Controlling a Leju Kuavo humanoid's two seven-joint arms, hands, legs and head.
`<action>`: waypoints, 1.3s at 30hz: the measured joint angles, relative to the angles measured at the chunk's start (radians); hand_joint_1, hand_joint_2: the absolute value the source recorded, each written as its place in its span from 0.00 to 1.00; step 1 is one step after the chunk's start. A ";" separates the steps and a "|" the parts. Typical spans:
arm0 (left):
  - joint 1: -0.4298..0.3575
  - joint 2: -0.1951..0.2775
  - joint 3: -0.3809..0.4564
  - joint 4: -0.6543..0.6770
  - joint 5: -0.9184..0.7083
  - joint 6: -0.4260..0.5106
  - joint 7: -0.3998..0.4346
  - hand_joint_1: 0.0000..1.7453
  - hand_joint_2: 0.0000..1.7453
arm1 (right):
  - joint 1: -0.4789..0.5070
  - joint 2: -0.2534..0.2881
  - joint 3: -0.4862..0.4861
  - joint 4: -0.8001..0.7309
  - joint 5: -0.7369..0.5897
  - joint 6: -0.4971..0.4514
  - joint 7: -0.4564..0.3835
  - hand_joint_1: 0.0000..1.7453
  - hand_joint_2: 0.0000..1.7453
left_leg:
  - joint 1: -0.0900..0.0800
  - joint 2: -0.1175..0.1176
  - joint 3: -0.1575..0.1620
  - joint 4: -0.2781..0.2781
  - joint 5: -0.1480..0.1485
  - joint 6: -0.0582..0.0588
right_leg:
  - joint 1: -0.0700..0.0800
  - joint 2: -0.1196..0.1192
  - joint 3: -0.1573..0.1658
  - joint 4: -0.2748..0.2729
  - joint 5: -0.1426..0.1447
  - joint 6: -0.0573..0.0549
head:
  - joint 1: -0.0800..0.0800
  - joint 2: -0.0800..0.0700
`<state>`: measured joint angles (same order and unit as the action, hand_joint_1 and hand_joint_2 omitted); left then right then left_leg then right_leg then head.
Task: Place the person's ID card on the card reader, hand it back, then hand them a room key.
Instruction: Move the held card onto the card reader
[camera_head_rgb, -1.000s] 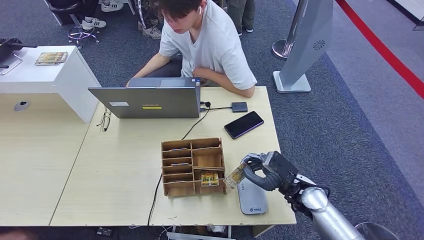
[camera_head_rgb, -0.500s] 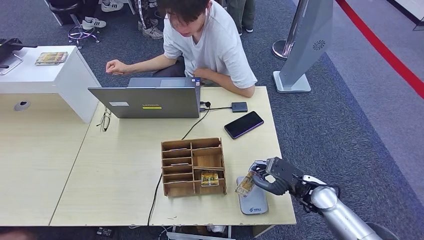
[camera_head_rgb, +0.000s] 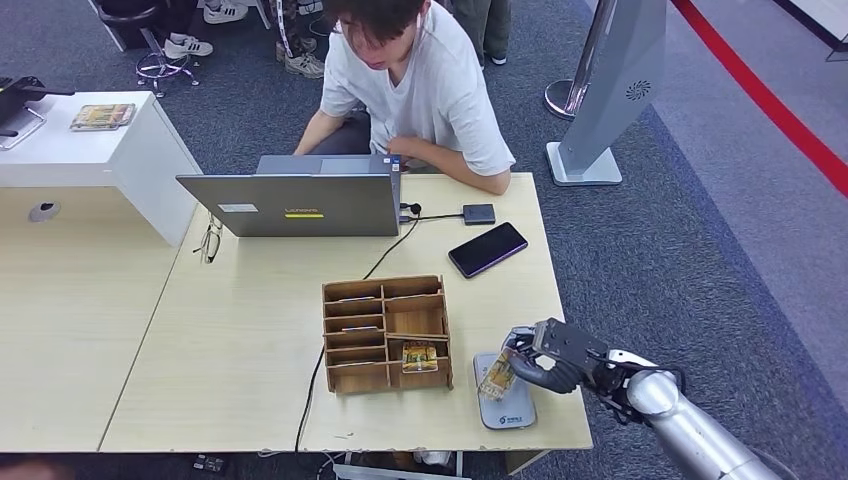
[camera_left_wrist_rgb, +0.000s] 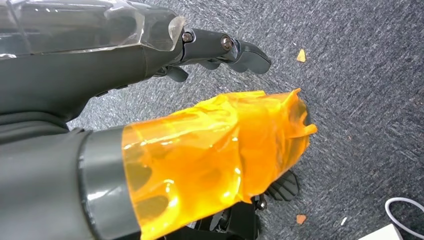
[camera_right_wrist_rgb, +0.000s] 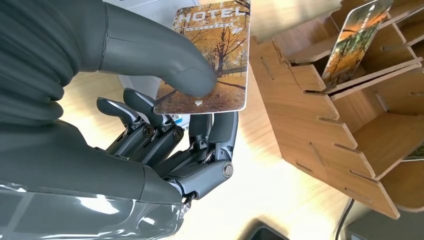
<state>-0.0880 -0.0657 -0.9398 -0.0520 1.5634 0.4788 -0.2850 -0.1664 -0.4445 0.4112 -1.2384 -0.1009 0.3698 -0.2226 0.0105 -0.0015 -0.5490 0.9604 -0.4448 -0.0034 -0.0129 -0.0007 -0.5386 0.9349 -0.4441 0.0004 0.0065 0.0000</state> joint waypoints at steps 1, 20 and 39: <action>0.000 0.000 -0.002 -0.001 -0.001 0.000 0.000 0.00 0.00 | -0.002 -0.001 0.003 0.001 0.000 0.001 0.001 1.00 1.00 | 0.000 0.000 0.000 0.000 0.000 0.000 | 0.000 0.000 0.000 0.000 0.000 0.000 | 0.000 0.000; 0.005 0.009 -0.059 -0.010 -0.016 0.005 0.001 0.00 0.00 | -0.056 -0.005 0.101 0.050 0.083 -0.050 0.053 1.00 1.00 | 0.000 0.000 0.000 0.000 0.000 0.000 | 0.000 0.000 0.000 0.000 0.000 0.000 | 0.000 0.000; 0.011 0.013 -0.091 -0.016 -0.030 0.005 0.001 0.00 0.00 | -0.085 -0.002 0.141 0.084 0.105 -0.087 0.059 1.00 1.00 | 0.000 0.000 0.000 0.000 0.000 0.000 | 0.000 0.000 0.000 0.000 0.000 0.000 | 0.000 0.000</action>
<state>-0.0772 -0.0523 -1.0303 -0.0675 1.5335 0.4842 -0.2838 -0.2514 -0.4467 0.5519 -1.1540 0.0039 0.2829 -0.1637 0.0106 -0.0015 -0.5487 0.9604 -0.4448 -0.0034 -0.0129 -0.0008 -0.5382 0.9349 -0.4440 0.0004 0.0065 0.0000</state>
